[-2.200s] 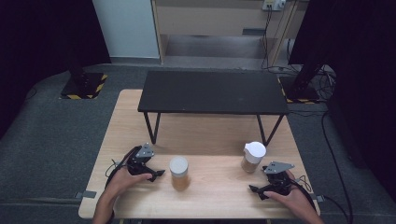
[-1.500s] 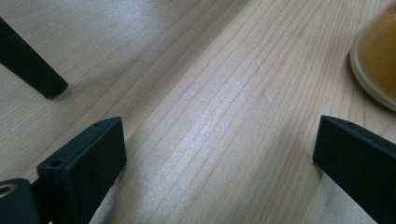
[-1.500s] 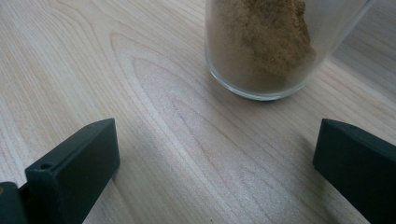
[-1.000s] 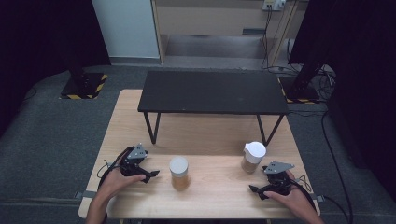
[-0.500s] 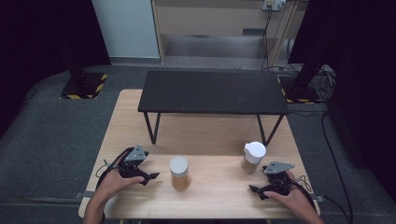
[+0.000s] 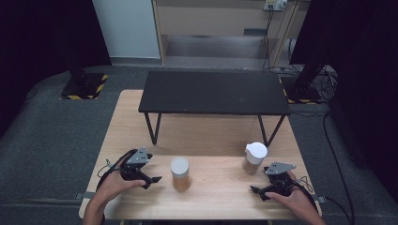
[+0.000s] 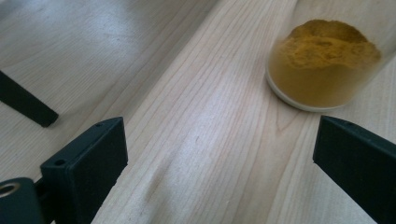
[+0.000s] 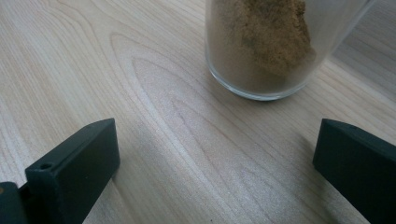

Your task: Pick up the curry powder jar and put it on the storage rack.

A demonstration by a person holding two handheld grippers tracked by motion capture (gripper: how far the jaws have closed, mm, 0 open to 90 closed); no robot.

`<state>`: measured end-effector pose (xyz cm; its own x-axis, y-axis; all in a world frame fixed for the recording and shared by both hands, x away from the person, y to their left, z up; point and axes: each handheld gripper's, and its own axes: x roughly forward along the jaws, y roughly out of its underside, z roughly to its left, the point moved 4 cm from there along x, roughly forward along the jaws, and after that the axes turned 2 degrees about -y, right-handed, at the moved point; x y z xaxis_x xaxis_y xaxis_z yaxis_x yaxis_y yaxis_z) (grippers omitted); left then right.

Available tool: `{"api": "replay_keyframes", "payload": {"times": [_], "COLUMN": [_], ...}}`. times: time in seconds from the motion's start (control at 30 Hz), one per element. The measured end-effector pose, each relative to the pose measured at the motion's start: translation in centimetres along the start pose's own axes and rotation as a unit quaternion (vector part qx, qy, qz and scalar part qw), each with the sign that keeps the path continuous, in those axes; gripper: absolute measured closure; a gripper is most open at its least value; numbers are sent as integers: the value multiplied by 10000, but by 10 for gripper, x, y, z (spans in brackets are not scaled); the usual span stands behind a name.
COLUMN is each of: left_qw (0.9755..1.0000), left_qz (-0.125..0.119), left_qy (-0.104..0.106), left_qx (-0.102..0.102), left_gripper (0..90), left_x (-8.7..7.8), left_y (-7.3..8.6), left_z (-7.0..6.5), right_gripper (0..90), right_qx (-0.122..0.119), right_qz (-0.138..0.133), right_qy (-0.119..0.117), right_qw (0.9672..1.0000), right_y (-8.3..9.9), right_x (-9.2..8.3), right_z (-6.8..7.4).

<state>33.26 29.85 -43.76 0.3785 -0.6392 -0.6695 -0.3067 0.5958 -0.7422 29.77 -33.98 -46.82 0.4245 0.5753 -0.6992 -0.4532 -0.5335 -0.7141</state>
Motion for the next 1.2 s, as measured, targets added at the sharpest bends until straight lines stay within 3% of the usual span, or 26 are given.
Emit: {"api": "replay_keyframes", "payload": {"times": [0.37, 0.8, 1.2], "left_qw": [9992, 9972, 9951], "left_qz": [-87, -396, -508], "left_qy": [327, 563, 721], "left_qx": [212, 296, 445], "left_gripper": [23, 23, 22], "left_x": [0, 1, 5], "left_y": [-8, -14, -23], "left_z": [-4, -8, -13], "right_gripper": [12, 12, 12], "right_qx": [1, 0, 0], "right_qz": [1, 0, 0], "right_qy": [0, 0, 0], "right_qw": [10000, 10000, 10000], "right_y": [0, 0, 0], "right_x": [0, 0, 0], "right_z": [0, 0, 0]}}
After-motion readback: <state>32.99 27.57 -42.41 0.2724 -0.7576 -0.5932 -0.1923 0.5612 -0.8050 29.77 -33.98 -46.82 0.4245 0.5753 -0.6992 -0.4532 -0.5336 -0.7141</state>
